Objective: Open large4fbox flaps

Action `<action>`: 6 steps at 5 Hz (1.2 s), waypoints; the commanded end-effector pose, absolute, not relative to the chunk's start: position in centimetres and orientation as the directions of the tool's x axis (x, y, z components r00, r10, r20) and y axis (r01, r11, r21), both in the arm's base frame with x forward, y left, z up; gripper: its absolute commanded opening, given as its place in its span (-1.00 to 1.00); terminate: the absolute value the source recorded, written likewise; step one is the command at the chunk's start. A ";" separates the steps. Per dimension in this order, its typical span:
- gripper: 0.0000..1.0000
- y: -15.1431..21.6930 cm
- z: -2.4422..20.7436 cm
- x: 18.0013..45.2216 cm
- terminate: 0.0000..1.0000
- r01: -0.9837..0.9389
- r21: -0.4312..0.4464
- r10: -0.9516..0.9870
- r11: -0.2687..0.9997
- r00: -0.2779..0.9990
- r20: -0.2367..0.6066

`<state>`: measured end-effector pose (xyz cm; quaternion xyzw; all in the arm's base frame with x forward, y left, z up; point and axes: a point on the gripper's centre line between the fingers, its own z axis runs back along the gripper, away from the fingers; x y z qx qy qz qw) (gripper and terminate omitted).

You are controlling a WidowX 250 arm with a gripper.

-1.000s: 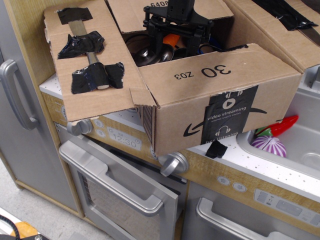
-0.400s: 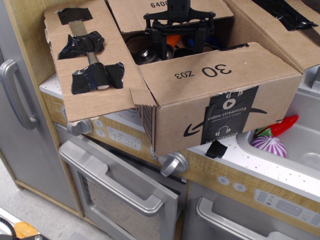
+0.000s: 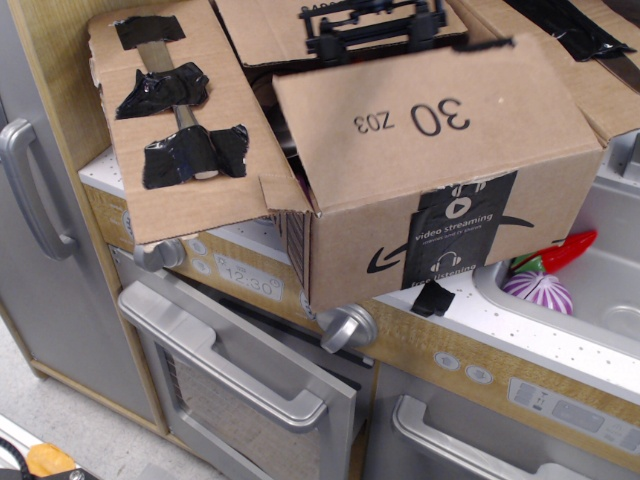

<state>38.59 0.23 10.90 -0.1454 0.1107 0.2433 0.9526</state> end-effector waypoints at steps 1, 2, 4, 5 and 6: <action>1.00 -2.1 15.0 37.9 -1.00 -0.511 -0.265 0.462 0.818 0.857 -0.226; 1.00 -4.0 16.3 36.8 -1.00 -0.536 -0.232 0.502 0.811 0.843 -0.194; 1.00 -7.6 16.9 34.3 -1.00 -0.541 -0.186 0.523 0.820 0.841 -0.140; 1.00 -9.0 16.6 33.1 -1.00 -0.565 -0.179 0.550 0.806 0.825 -0.126; 1.00 -10.5 16.5 32.1 -1.00 -0.588 -0.148 0.582 0.796 0.809 -0.084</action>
